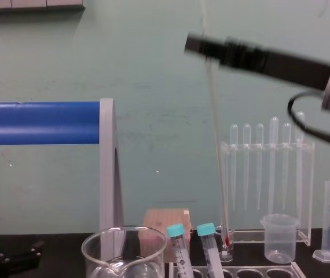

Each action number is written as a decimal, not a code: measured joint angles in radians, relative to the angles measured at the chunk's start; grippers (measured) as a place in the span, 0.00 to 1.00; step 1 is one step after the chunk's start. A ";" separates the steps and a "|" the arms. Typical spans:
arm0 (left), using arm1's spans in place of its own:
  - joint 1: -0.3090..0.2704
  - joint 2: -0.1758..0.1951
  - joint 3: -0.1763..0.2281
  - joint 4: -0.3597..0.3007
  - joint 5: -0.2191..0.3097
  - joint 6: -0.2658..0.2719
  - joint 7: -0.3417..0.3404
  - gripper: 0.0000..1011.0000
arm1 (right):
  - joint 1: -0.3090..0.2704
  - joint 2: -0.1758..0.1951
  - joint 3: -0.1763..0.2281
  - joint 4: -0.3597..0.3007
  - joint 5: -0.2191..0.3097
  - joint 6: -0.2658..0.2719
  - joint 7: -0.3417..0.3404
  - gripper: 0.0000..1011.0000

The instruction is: Hold the thermometer with one hand and immerse one end into the beaker, then reinsert it into the test tube rack.

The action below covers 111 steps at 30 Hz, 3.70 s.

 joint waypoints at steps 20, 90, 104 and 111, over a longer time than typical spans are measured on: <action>0.000 0.000 0.000 0.000 0.000 0.000 0.000 1.00 | 0.200 -0.137 -0.086 0.188 0.177 -0.084 0.242 0.06; 0.000 0.000 0.000 0.000 0.000 0.000 0.000 1.00 | 0.195 -0.227 -0.186 0.526 -0.011 -0.196 0.308 0.06; 0.000 0.000 0.000 0.000 0.000 0.000 0.000 1.00 | 0.195 -0.223 -0.189 0.523 -0.014 -0.194 0.313 0.06; 0.000 0.000 0.000 0.000 0.000 0.000 0.000 1.00 | 0.193 -0.221 -0.191 0.517 -0.014 -0.193 0.313 0.06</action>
